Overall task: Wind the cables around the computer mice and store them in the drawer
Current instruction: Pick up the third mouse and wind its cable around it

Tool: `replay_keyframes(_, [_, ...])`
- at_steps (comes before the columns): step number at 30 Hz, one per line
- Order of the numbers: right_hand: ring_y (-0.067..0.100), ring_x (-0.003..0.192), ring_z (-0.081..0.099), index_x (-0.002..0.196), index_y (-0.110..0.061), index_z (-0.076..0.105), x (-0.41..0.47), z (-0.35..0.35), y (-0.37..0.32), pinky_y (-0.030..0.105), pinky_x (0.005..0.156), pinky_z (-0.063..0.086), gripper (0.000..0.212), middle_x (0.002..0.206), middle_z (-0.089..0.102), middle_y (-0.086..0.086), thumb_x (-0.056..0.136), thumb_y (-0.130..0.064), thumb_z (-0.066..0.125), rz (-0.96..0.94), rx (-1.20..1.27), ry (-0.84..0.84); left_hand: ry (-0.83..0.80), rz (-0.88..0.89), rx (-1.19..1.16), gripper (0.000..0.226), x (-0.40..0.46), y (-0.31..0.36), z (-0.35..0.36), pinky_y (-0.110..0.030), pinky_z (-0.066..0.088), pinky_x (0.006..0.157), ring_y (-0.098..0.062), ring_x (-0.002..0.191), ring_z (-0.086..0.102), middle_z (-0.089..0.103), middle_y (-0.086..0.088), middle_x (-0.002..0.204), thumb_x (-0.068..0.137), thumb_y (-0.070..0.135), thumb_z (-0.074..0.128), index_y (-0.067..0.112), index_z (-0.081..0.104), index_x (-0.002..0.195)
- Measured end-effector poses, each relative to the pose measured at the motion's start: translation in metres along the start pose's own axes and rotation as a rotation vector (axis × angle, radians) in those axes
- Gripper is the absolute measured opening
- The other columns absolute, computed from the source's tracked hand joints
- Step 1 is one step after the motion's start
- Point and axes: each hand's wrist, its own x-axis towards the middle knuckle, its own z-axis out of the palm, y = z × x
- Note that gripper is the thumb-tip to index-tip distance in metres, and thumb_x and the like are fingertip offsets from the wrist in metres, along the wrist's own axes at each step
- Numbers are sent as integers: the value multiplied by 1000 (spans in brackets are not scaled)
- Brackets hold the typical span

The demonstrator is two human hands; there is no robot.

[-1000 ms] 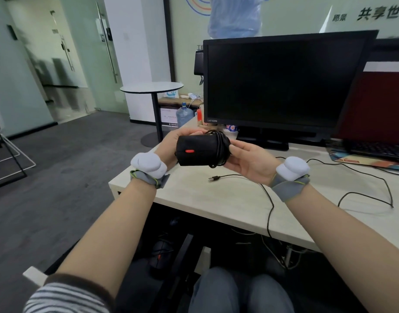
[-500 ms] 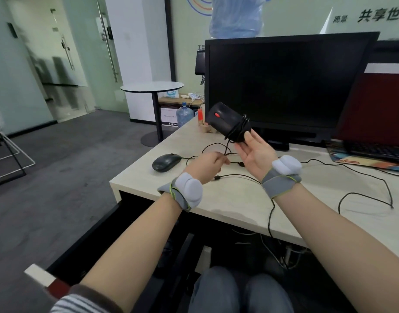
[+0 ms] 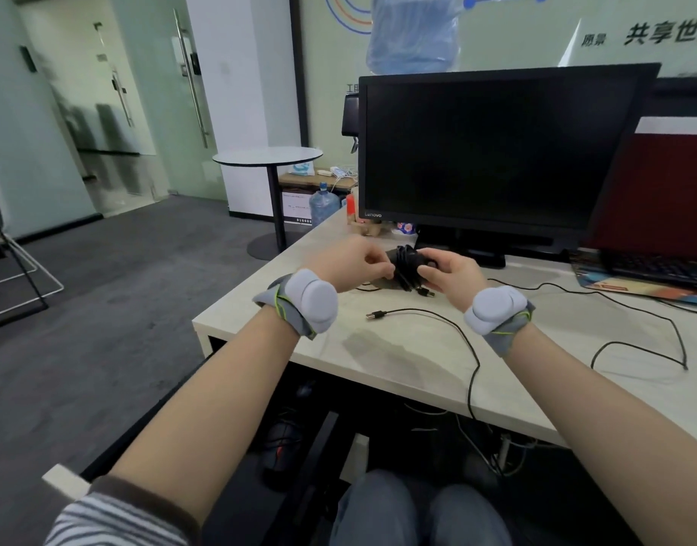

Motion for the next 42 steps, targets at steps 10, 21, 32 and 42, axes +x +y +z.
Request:
replay_keyframes(10, [6, 87, 67, 113, -22, 58, -9, -2, -20, 13, 76, 54, 32, 103, 67, 1, 92, -1, 47, 30, 268, -393, 167, 10, -389, 12, 3, -35, -12, -6, 38, 54, 5, 54, 49, 60, 10, 66, 78, 35, 71, 35, 61, 71])
replay_keyframes(21, [10, 82, 69, 107, -19, 60, -11, 9, -27, 21, 76, 57, 26, 88, 73, -5, 95, -8, 40, 107, 903, -378, 232, -162, -987, 33, -6, -37, 7, -12, 47, 47, 3, 44, 57, 62, 3, 63, 91, -10, 36, 15, 53, 80])
replay_keyframes(32, [24, 111, 58, 136, -5, 39, 4, 0, -17, 32, 99, 43, 41, 124, 57, 12, 96, -5, 42, 53, 882, 133, 36, -111, -1, 29, -5, -11, 39, -26, 43, 64, -11, 67, 56, 62, 8, 68, 97, 34, 36, 22, 59, 109])
replay_keyframes(42, [18, 98, 57, 123, -8, 56, 1, 2, -6, 5, 73, 51, 35, 104, 59, 9, 91, 1, 48, -42, 180, 7, 333, -66, 348, 21, -4, -2, 30, -26, 40, 66, -21, 88, 60, 67, 3, 94, 88, 39, 49, 25, 65, 92])
